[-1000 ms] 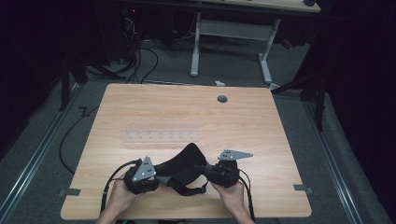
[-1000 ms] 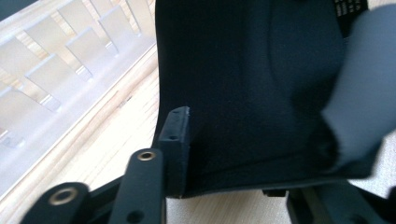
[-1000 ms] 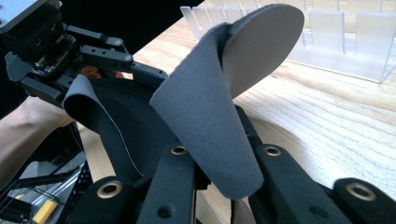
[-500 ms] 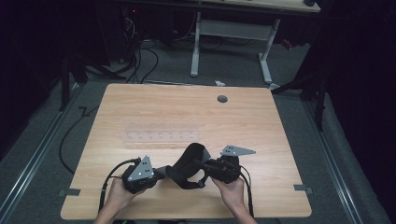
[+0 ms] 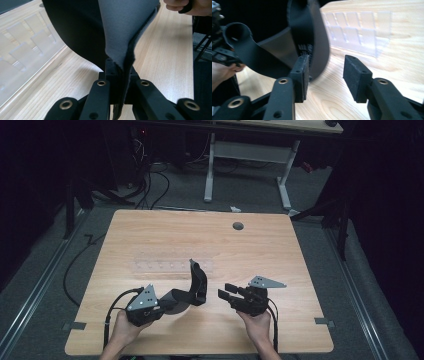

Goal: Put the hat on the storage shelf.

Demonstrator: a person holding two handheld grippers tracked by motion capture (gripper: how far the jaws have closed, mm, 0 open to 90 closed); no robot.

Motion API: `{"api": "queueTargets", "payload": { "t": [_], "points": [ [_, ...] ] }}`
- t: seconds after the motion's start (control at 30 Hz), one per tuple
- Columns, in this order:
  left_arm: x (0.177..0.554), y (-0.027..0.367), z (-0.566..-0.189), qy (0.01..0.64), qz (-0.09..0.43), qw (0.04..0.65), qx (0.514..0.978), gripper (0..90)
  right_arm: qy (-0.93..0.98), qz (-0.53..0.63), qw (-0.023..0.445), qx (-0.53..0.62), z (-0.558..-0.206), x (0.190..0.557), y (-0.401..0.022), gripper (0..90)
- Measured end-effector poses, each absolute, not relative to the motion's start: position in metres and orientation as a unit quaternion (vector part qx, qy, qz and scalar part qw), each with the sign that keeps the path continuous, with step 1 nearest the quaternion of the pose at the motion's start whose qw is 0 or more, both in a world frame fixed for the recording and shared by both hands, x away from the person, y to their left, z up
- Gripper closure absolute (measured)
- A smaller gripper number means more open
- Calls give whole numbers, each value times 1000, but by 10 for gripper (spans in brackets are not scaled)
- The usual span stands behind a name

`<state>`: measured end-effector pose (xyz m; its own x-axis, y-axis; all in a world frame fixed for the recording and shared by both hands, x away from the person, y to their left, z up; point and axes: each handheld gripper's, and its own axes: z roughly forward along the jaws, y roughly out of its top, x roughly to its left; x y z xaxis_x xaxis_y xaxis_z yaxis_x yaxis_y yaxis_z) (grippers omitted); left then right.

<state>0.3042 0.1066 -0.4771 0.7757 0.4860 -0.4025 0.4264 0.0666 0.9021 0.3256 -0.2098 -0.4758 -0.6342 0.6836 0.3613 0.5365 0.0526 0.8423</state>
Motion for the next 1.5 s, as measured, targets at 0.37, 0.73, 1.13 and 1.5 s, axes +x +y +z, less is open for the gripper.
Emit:
{"api": "queueTargets", "payload": {
  "t": [0.37,0.73,1.13,1.5],
  "points": [
    [307,115,-473,368,6,670,644,867,754,428,155,474,-513,333,-233,460],
    [308,127,-468,383,9,685,619,866,779,329,228,483,-530,346,-234,457],
    [312,141,-462,403,16,695,595,866,773,328,223,495,-531,351,-236,402],
    [317,161,-456,431,36,706,560,866,772,328,224,496,-532,351,-235,401]
  ]
}}
